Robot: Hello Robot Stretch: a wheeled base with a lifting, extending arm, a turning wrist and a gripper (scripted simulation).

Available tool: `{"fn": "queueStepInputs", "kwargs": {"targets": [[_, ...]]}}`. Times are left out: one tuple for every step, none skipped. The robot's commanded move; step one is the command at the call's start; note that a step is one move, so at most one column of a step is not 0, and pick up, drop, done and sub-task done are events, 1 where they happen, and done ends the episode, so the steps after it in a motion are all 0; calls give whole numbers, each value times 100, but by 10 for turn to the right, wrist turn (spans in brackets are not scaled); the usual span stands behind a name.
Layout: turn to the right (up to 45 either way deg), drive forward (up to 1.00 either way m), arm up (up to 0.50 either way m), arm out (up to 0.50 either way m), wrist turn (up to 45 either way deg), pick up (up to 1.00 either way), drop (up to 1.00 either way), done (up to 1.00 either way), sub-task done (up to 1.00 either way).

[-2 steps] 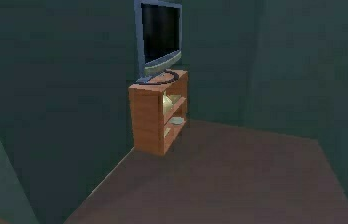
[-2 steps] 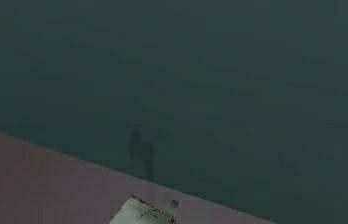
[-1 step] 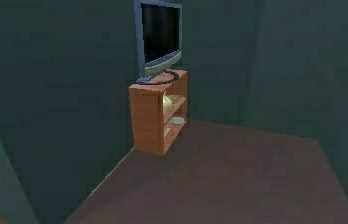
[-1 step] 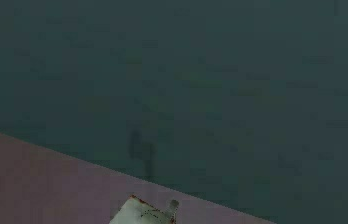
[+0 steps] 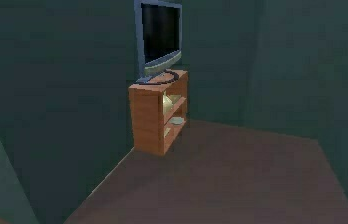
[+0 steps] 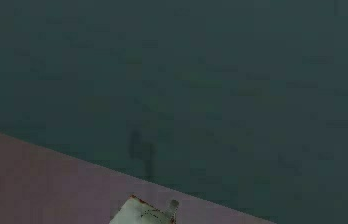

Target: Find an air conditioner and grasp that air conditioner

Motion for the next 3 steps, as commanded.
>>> {"fn": "queueStepInputs", "kwargs": {"targets": [[0, 0, 0, 0, 450, 0, 0, 0, 0], [0, 0, 0, 0, 450, 0, 0, 0, 0], [0, 0, 0, 0, 180, 0, 0, 0, 0]]}}
